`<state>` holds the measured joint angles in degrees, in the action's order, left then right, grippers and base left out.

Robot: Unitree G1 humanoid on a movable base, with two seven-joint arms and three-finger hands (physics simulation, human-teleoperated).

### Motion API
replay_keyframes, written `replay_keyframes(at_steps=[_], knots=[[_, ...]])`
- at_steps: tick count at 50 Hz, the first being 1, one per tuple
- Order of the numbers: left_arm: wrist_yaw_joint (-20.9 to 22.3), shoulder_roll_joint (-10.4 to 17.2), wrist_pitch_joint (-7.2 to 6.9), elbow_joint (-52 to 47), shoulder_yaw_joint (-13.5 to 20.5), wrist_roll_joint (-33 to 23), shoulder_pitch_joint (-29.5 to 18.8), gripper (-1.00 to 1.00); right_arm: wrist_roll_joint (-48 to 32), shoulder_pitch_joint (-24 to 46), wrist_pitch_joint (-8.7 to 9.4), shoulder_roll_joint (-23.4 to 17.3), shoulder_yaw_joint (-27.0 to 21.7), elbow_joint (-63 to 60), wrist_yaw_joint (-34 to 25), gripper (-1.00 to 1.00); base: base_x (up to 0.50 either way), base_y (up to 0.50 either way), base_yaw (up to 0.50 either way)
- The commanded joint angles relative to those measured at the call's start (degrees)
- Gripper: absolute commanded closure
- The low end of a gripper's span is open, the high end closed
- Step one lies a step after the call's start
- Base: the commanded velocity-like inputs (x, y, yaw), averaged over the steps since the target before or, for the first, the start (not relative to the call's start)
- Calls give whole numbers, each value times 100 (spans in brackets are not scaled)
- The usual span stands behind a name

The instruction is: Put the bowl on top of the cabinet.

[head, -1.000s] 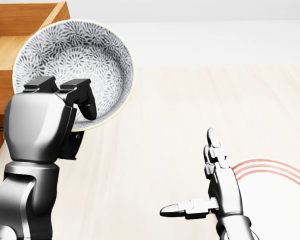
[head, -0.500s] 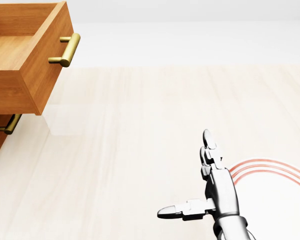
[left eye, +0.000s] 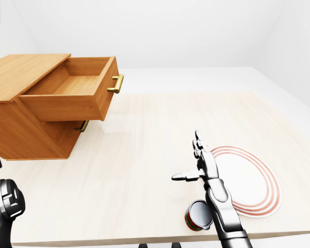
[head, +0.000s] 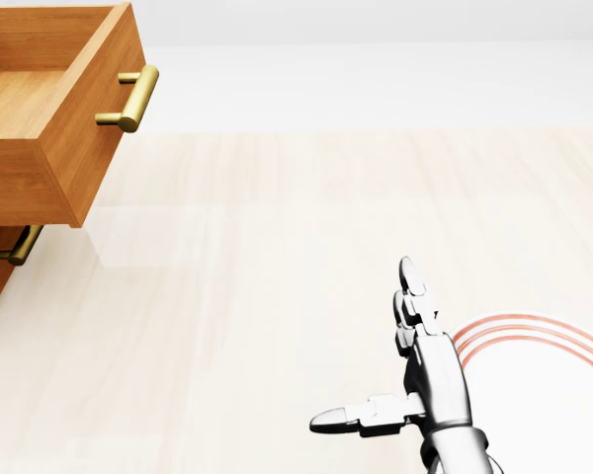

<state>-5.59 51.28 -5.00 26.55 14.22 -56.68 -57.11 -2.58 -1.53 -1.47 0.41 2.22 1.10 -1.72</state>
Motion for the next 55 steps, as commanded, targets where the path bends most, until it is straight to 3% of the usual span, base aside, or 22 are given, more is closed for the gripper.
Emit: replay_keyframes(at_steps=[1,10,14,23,36,55], knots=[[-1193,136,70,1775,-136,26,-285,97,13,-42,24,-5,-4,-105,-14,-100,0,0,0],[-2090,120,218,3206,-390,148,-413,98,-10,-39,-13,2,14,-71,-1,-100,0,0,0],[-2246,120,181,3404,-433,227,-365,97,-8,-38,-6,0,9,-83,0,-100,0,0,0],[-2438,102,196,3735,-484,419,-270,98,-20,-60,-5,4,25,-121,1,-100,0,0,0],[-2422,109,176,3763,-529,525,-351,95,-21,-106,43,2,38,-241,-6,-100,0,0,0],[-2421,97,175,3807,-542,552,-355,92,-55,-79,-30,12,63,-114,9,-100,0,0,0]])
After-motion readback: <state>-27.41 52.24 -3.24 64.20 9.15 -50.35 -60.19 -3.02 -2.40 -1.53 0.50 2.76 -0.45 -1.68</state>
